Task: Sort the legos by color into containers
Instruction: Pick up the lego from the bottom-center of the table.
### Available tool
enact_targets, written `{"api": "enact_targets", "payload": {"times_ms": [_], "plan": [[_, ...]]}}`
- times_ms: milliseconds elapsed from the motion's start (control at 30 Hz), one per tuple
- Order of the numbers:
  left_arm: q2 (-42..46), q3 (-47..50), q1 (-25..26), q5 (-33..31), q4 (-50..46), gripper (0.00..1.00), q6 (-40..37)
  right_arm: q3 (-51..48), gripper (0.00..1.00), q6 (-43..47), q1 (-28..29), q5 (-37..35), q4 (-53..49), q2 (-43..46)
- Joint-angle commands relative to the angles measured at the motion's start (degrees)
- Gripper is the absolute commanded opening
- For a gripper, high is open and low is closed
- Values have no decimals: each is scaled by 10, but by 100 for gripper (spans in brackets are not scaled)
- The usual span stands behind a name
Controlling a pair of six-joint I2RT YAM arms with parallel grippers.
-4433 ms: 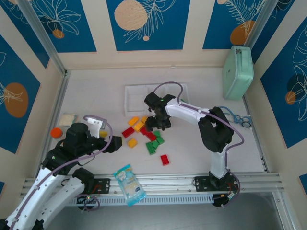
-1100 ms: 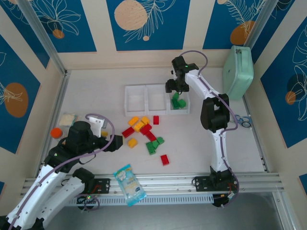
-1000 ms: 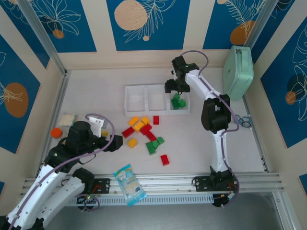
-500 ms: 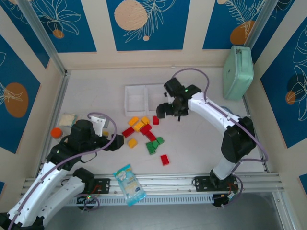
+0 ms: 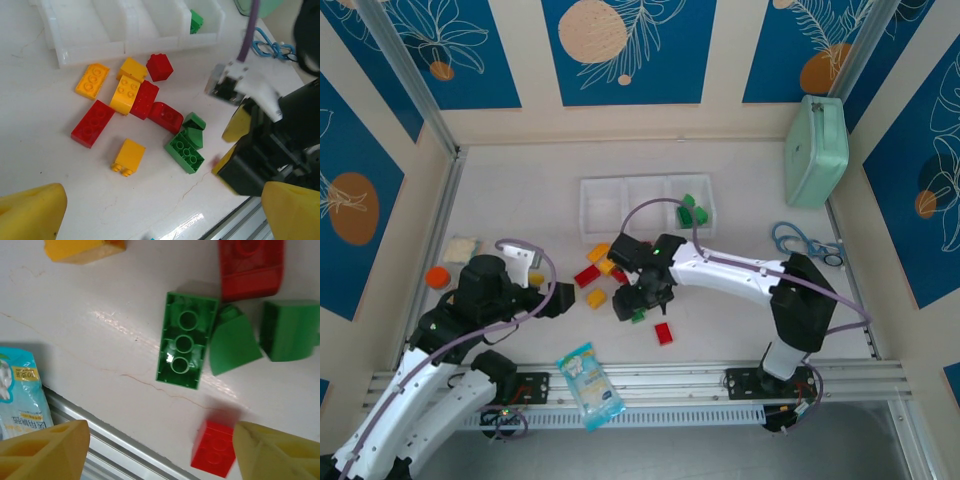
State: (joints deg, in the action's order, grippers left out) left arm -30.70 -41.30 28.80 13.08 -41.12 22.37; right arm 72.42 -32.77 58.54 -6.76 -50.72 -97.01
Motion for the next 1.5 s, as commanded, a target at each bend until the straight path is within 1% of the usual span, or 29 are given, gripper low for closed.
{"api": "enact_targets", "payload": {"times_ms": [0,167,267,333,533,900,1133,1300,1467], "plan": [[9,2,6,4,9,99,-7,7,70,-27,9,31,21,-36],[15,1,7,1,8,99,-7,27,66,-27,21,44,37,-81],[19,0,7,-1,7,99,-7,39,62,-21,20,39,34,-96],[21,1,7,-2,7,99,-7,49,61,-17,21,17,21,-104],[20,0,7,-2,8,99,-7,57,61,-11,8,-32,-16,-118],[13,1,7,-5,8,99,-7,55,61,-6,-2,-60,-28,-125],[15,2,7,-5,7,99,-7,73,64,-27,4,-92,-47,-156],[14,2,7,-9,6,99,-6,100,64,-32,21,-129,-70,-185],[14,2,7,-7,6,99,-6,120,61,-37,25,-141,-81,-213]]}}
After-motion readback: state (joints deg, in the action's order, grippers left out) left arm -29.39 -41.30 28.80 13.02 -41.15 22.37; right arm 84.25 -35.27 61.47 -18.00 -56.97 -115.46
